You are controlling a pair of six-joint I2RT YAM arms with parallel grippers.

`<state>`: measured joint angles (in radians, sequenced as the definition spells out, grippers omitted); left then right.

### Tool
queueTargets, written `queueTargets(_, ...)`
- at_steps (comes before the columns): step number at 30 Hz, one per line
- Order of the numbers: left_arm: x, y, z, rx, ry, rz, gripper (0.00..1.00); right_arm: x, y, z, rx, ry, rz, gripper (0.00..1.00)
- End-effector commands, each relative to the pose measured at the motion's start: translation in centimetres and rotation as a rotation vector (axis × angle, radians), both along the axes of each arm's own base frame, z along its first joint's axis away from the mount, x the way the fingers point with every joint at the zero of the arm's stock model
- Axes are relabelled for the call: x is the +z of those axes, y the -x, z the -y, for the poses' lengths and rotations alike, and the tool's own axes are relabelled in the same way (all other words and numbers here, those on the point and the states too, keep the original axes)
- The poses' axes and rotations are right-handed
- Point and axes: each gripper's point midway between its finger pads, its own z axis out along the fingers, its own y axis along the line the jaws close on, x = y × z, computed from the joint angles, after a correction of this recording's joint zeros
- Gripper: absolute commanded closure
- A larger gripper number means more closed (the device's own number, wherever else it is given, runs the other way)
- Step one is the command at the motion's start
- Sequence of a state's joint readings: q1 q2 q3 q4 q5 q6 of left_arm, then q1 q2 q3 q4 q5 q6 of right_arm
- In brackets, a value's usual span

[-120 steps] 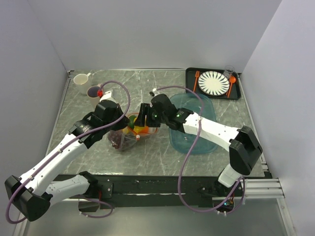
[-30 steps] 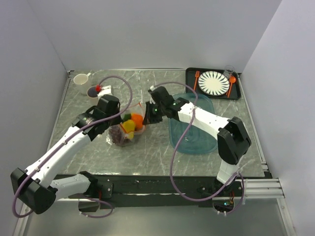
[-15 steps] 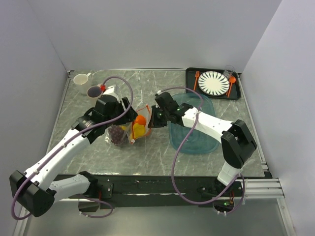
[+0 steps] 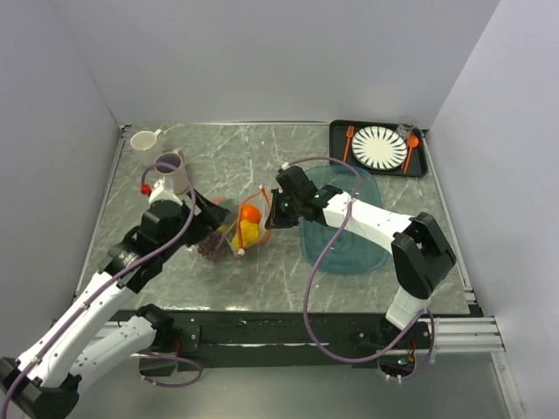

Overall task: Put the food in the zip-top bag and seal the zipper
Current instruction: Adjust the zipper food storage bag at the center of the board.

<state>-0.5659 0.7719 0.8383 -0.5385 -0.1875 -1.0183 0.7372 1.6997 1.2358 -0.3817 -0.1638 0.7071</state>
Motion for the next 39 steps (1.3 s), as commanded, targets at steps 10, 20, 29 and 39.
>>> queueTargets(10, -3.9, 2.6, 2.5, 0.010, 0.384, -0.147, 0.23, 1.2, -0.6, 0.5, -0.027, -0.017, 0.040, 1.00)
queueTargets(20, -6.0, 3.2, 3.3, 0.022, 0.537, -0.192, 0.33, 1.3, -0.5, 0.4, -0.024, -0.022, 0.037, 1.00)
queueTargets(29, -7.0, 3.5, 4.4, -0.006, 0.599, -0.252, 0.36, 1.6, -0.7, 0.3, -0.025, -0.027, 0.041, 1.00)
queueTargets(39, -8.0, 3.8, 4.8, -0.004, 0.654, -0.289, 0.42, 1.9, -0.8, 0.5, -0.029, -0.021, 0.045, 1.00)
